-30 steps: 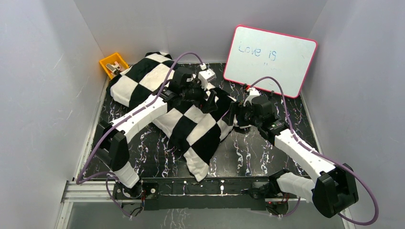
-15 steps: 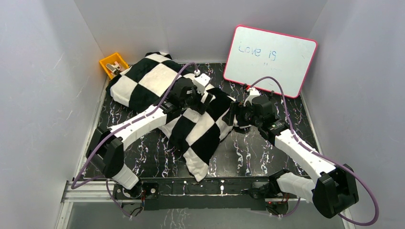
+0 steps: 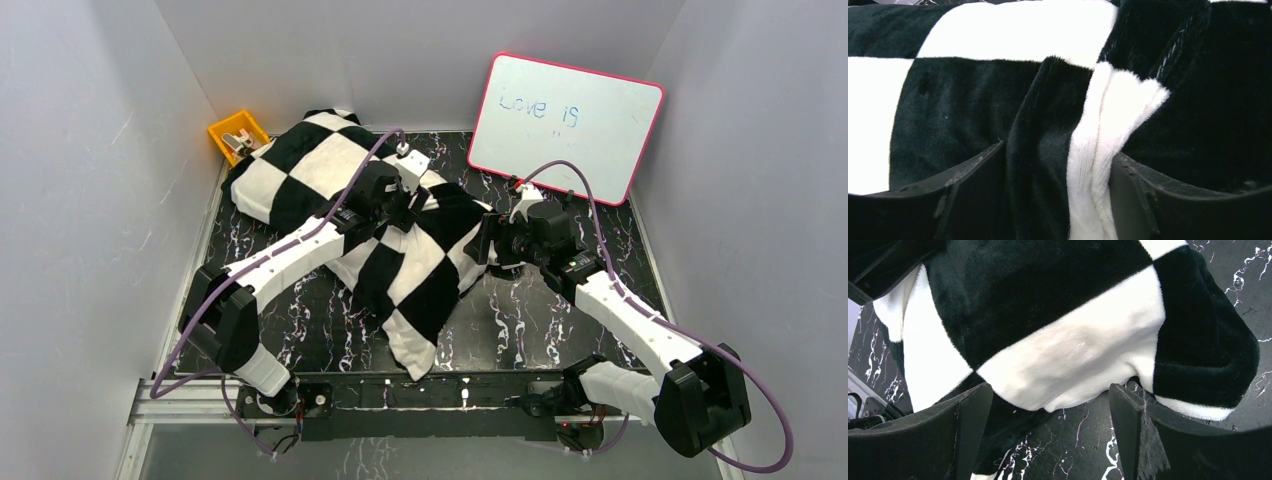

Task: Remove the pillowcase from the pillow
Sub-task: Remove the pillow from the pillowcase.

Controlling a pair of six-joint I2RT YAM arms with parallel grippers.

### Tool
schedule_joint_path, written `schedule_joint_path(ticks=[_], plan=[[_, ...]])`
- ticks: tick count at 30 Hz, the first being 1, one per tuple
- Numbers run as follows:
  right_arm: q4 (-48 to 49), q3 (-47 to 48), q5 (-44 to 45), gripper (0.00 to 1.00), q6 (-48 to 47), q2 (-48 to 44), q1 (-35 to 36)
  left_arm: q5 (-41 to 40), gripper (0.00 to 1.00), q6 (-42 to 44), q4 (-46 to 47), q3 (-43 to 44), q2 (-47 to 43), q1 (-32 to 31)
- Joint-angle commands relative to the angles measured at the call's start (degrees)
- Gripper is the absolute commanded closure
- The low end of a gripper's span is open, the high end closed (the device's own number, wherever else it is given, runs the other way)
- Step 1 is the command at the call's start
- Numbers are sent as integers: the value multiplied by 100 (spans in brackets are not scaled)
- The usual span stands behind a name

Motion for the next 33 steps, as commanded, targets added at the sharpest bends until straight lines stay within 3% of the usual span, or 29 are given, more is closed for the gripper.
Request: schedule_joint_path(ticks=[1,4,6,7,8,12,18,25,33], plan=[[291,-33,-125,6,-57,-43,18,-978,40,385,-294,35,-147,129],[355,-2,-275,6,-73,-9,18,-1671,52,527,-319,190,-98,279],[364,60,-390,7,-98,57,30,-1834,75,476,-420,353,-88,510],[353,105,-395,8,-119,90,66,-1849,94,412,-510,461,-79,628],[352,147,-363,8,-142,117,134,-1865,100,352,-575,505,-74,718],[420,378,73,8,-273,264,693,-1602,100,206,-520,418,-246,858],[866,1186,1202,9,-454,750,1747,-532,100,-160,-450,341,-344,953],[988,2507,2060,8,-304,1971,2127,347,100,-606,-332,223,-282,1058],[608,3615,2368,14,-337,3178,2451,475,100,-761,-337,89,-209,1142]])
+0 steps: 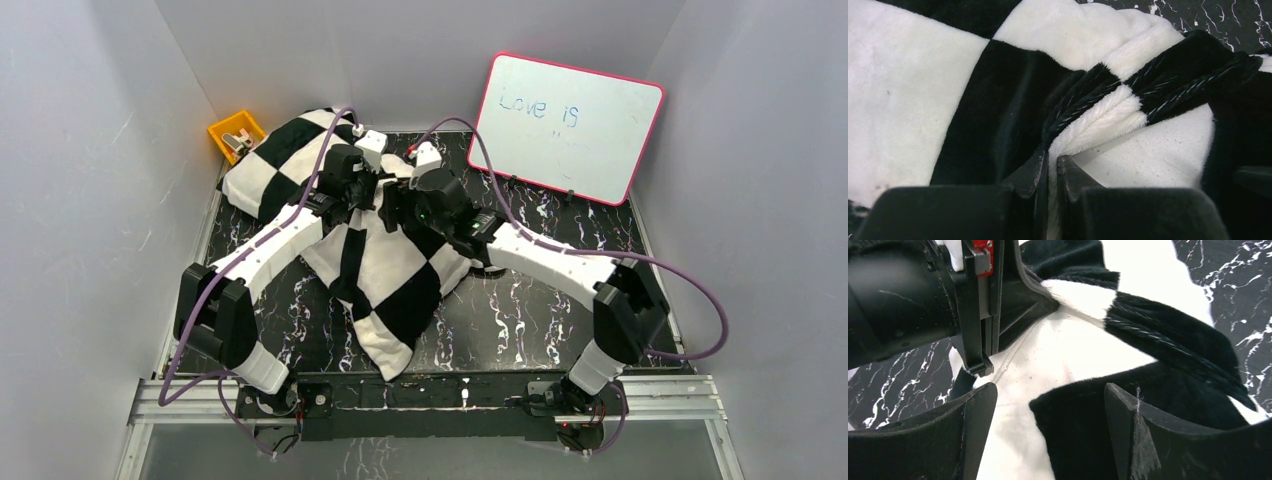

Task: Remove the pillowcase from the pillow
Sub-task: Remove the pillow from the pillowcase.

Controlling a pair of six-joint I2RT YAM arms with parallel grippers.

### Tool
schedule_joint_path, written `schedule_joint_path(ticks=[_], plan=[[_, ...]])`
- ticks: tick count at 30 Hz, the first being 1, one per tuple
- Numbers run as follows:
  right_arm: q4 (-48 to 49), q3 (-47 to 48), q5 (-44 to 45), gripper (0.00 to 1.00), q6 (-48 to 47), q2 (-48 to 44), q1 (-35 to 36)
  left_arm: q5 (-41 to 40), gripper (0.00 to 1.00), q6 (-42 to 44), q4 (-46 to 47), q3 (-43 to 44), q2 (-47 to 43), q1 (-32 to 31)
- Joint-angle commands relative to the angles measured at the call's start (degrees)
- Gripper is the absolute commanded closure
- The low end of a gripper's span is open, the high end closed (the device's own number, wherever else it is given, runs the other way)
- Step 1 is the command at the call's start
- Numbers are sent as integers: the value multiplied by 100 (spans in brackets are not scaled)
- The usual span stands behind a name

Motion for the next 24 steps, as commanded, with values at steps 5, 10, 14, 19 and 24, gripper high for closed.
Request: schedule_joint_path(ticks=[5,10,14,19,24], plan=[[-598,517,685,40,-67,534,319,172,100,-143,-91,-126,-199,195],[-1003,-139,1157,98,26,59,329,164,100,-182,-155,-102,-138,308],[-1465,-925,1374,100,267,-778,327,96,100,-178,-203,-63,-42,339],[-2384,-2006,1335,100,941,-1856,327,-83,100,-378,-266,7,106,383],[-2959,-2934,733,100,1802,-2582,328,-242,100,-441,-326,73,199,402]])
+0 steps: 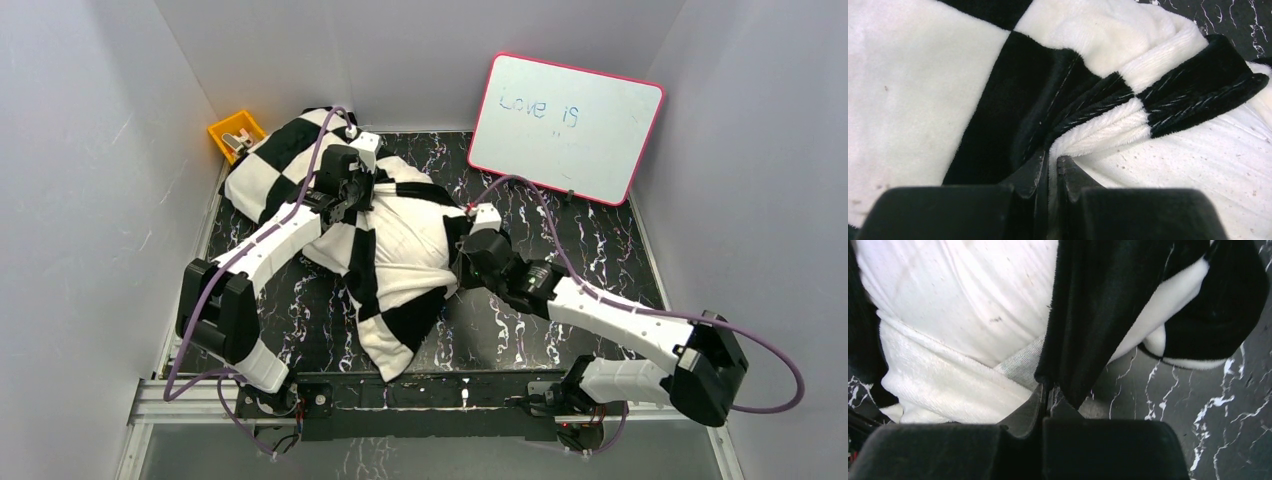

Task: Remove the pillowcase from the pillow
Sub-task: Remove the pillow from the pillowcase.

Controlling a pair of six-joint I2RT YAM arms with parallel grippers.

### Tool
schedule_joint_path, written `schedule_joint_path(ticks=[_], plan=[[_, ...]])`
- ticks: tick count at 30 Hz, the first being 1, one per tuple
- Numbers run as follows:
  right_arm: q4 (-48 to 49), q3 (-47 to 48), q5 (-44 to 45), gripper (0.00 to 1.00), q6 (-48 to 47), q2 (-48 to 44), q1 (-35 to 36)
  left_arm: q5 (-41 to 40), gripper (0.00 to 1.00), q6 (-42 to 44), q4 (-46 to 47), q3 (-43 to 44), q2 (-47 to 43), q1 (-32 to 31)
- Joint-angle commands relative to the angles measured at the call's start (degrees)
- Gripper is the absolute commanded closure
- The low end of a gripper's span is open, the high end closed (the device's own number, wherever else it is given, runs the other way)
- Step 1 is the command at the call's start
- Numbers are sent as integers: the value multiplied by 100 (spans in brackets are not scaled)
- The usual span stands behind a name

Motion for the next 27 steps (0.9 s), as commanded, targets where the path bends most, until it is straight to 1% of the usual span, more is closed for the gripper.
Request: schedule_joint_path(ticks=[1,3,5,7,9,11,12,15,16,17,18,20,21,24,26,27], plan=[[-1331,-803,-452,100,871,-437,5,-560,100,-75,-305,162,92,158],[-1149,-1061,-736,100,1065,-419,6,-433,100,-87,-310,185,83,158],[-812,-1170,-886,100,1142,-238,6,22,100,-27,-312,236,10,158],[-604,-1117,-941,100,1107,41,5,932,100,60,-306,302,-153,157],[-560,-927,-923,100,986,329,6,2048,100,80,-420,508,-259,158],[-602,-759,-879,100,846,502,4,3111,100,-158,-594,808,-262,158],[-604,-716,-868,100,798,532,5,3557,97,-306,-632,935,-249,153],[-557,-709,-756,100,711,412,-7,4566,59,-745,-706,1123,-298,149],[-554,-719,-692,100,718,330,-8,4782,48,-866,-752,1146,-353,149],[-563,-730,-625,100,725,255,-6,5116,40,-1014,-783,1138,-422,148],[-591,-738,-568,100,749,188,-6,5471,36,-1140,-778,1123,-504,138],[-642,-775,-505,100,826,43,-11,6046,33,-1511,-647,1012,-691,1],[-640,-806,-486,100,863,-25,-16,6239,33,-1619,-610,942,-787,-163],[-640,-880,-432,100,933,-185,-21,6497,29,-1841,-529,682,-948,-807],[-659,-896,-382,100,955,-239,-30,6535,29,-2005,-517,484,-871,-1156],[-681,-901,-367,100,962,-257,-32,6417,29,-2064,-516,368,-819,-1255]])
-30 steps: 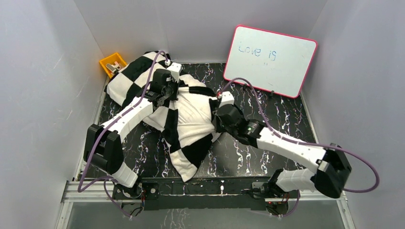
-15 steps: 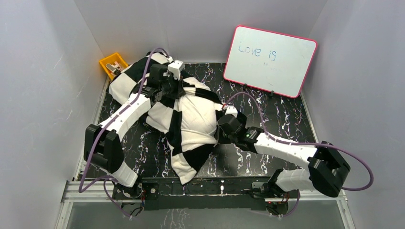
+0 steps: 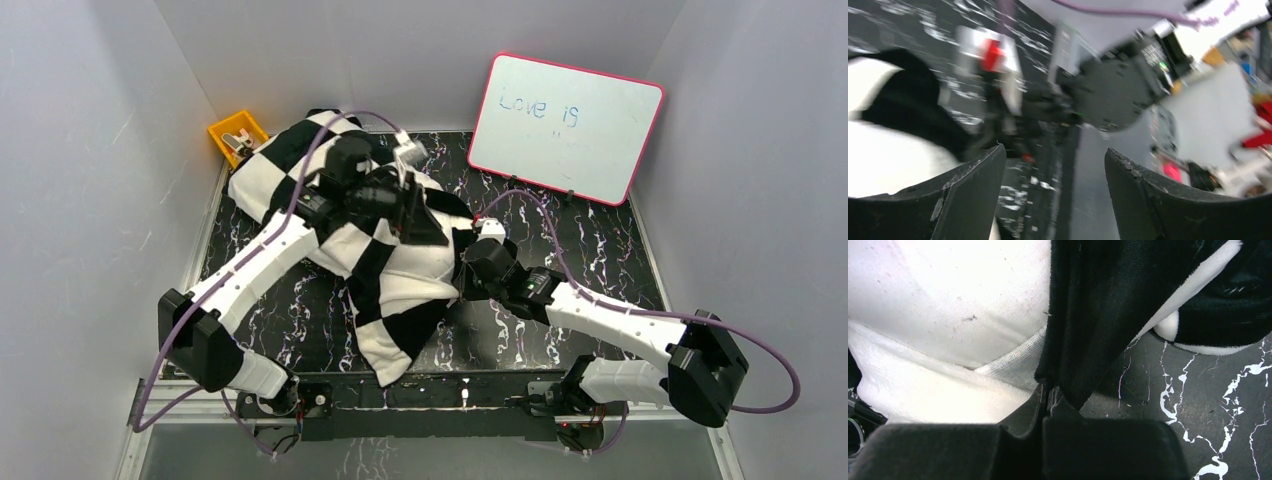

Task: Remove the pillowcase from the pillow
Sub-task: Remove the pillow from the pillowcase.

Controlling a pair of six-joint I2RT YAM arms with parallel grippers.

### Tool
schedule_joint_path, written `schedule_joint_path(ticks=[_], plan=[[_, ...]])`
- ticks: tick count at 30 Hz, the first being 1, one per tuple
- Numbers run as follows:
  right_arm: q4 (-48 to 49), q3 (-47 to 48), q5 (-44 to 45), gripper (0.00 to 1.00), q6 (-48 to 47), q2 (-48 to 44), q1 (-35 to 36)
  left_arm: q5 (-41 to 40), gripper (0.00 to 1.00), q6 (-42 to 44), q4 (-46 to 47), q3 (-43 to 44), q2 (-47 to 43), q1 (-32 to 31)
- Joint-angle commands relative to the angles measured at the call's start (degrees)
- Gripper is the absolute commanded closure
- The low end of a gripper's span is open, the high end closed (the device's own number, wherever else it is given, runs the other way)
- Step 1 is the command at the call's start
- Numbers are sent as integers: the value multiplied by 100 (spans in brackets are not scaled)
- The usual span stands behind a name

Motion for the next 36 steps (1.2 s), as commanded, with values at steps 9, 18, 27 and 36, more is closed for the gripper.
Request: schedule_joint_path(ticks=[9,18,27,36], plan=[[-927,-380,228,100,216,-560,12,-3678,21,-1546,-318,-1116,-172,-674],[-1026,-558,321,100,293,-768,14,-6385,2,-2593,-928,-882,-41,-1060],[-1026,-589,395,100,292,-776,14,-8418,2,-4078,-3359,623,2040,-1725],[-1162,-623,533,100,284,-955,8,-7969,2,-4811,-2760,48,2940,-1687]])
